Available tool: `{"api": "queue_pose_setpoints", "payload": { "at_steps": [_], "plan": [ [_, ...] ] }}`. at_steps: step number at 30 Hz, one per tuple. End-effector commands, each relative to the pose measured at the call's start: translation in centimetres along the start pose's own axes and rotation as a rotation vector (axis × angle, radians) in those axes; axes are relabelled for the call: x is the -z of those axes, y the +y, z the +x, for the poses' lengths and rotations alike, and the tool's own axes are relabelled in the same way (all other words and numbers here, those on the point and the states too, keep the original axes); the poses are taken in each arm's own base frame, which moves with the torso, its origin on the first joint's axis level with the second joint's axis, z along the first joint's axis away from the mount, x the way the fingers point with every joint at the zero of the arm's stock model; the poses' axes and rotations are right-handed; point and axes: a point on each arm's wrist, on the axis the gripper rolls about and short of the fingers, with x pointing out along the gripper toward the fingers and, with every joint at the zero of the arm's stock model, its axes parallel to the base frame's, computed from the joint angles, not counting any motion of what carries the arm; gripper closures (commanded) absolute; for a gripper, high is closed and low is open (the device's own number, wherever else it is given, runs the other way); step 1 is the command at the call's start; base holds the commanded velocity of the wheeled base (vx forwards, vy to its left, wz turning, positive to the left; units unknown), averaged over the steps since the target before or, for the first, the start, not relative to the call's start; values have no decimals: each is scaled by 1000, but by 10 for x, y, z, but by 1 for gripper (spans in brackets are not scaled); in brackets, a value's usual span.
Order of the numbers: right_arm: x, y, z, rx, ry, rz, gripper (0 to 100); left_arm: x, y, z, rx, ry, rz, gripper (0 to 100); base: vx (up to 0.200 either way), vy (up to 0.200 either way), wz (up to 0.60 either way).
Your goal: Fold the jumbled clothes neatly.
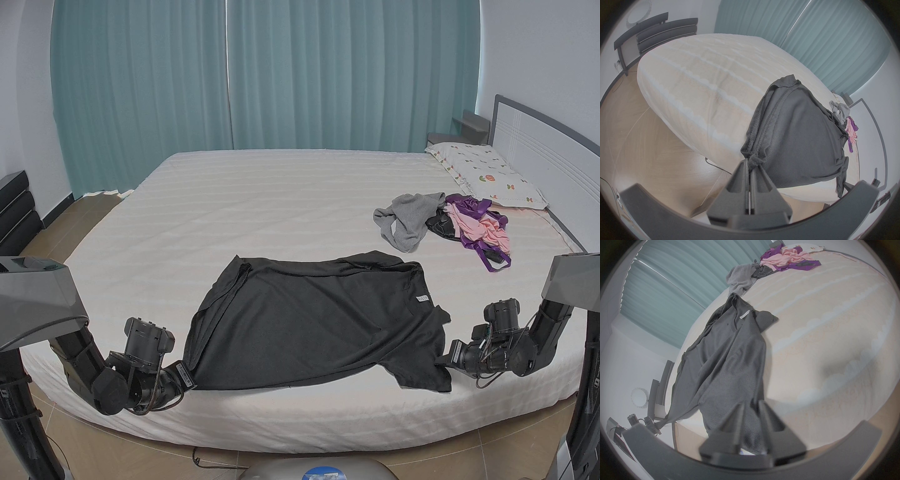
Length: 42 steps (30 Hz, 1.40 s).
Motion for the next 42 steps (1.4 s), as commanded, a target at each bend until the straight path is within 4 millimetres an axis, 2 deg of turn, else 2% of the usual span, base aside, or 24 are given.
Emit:
{"api": "queue_pose_setpoints", "payload": {
  "at_steps": [1, 17, 25, 33, 36, 42],
  "plan": [
    [4, -3, -2, 13, 10, 8, 100, 1, 1, 0, -3, 3, 3, 100, 0, 0, 0],
    [2, -24, -62, 76, -28, 17, 100, 9, 10, -8, -31, 27, 77, 100, 0, 0, 0],
    [19, -31, -68, 99, 26, -6, 100, 21, 12, -16, -52, 77, 141, 100, 0, 0, 0],
    [27, -28, -83, 114, 54, -15, 100, 31, 11, -15, -74, 124, 180, 100, 0, 0, 0],
    [30, -28, -83, 122, 78, -20, 100, 33, 9, -15, -72, 132, 188, 100, 0, 0, 0],
    [40, -32, -72, 140, 143, -32, 100, 33, 7, -10, -55, 138, 178, 100, 0, 0, 0]
  ]
}}
